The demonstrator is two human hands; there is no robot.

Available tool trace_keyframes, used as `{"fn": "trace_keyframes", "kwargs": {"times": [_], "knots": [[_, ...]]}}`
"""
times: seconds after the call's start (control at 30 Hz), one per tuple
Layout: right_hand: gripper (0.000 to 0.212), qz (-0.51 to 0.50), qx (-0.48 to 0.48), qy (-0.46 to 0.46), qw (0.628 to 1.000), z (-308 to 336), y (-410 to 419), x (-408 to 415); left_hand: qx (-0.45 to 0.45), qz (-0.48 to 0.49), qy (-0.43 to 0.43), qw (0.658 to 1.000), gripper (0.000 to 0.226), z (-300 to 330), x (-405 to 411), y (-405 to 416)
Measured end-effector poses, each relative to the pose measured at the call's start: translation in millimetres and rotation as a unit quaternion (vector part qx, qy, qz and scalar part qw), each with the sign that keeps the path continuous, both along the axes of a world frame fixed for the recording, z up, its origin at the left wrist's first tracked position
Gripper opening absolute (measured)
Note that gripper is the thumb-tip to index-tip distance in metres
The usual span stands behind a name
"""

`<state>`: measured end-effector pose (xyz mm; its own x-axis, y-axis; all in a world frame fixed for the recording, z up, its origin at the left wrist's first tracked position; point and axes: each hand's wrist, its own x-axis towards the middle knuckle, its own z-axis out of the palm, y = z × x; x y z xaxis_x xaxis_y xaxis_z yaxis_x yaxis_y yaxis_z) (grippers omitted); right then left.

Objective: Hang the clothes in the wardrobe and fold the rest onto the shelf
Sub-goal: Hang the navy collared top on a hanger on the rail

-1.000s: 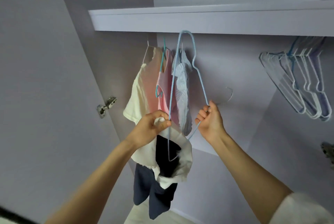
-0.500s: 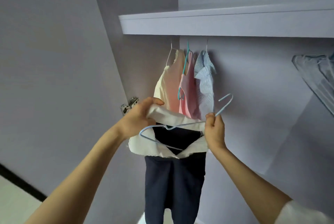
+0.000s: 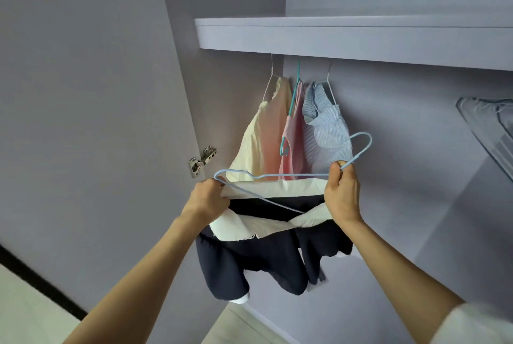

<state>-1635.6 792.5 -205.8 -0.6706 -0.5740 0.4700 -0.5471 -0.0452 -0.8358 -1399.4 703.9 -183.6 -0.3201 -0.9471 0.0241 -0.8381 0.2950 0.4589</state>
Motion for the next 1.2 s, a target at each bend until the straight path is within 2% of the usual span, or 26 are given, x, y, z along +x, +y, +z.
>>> {"fn": "trace_keyframes", "kwargs": {"times": [0.07,0.17,0.23,0.37,0.5,0.67,0.73,0.8,0.93,0.97,1.03,1.1,1.2], "knots": [[0.018,0.003,0.014,-0.012,1.000,-4,0,-5,-0.040,0.019,0.010,0.999,0.011,4,0,0],[0.014,-0.003,0.030,-0.036,0.999,-10,-1,-7,-0.114,0.023,-0.042,0.992,0.022,13,-2,-1],[0.015,-0.021,0.041,-0.052,0.998,-13,-4,-7,-0.127,0.021,-0.059,0.990,0.023,18,-4,-1],[0.019,-0.069,0.050,-0.091,0.992,-19,-10,-10,-0.096,0.031,-0.027,0.994,0.014,27,-4,-3],[0.014,-0.120,0.076,-0.076,0.987,-25,-11,-13,-0.032,0.033,0.069,0.997,0.020,39,-3,-7],[0.015,-0.176,0.107,0.026,0.978,-28,-9,-6,-0.046,0.027,0.040,0.998,0.015,43,-11,5],[0.015,-0.142,0.087,0.072,0.983,-24,-9,-1,-0.040,0.012,0.036,0.998,0.016,39,-16,8],[0.019,-0.050,0.054,0.127,0.989,-16,-6,5,-0.022,0.006,0.052,0.998,0.019,36,-19,8],[0.017,0.107,0.075,0.273,0.953,-2,-1,18,0.019,-0.002,0.091,0.996,0.004,29,-28,7],[0.018,0.141,0.090,0.271,0.948,0,-1,20,0.030,-0.008,0.097,0.995,0.009,28,-31,10],[0.021,0.196,0.119,0.177,0.957,4,-3,24,0.044,-0.023,0.079,0.996,0.028,27,-33,11],[0.020,0.195,0.126,0.070,0.970,8,-3,23,0.043,-0.046,0.026,0.998,0.049,26,-28,9],[0.022,0.161,0.107,0.032,0.981,15,-2,17,0.022,-0.098,0.013,0.995,0.068,25,-13,11]]}}
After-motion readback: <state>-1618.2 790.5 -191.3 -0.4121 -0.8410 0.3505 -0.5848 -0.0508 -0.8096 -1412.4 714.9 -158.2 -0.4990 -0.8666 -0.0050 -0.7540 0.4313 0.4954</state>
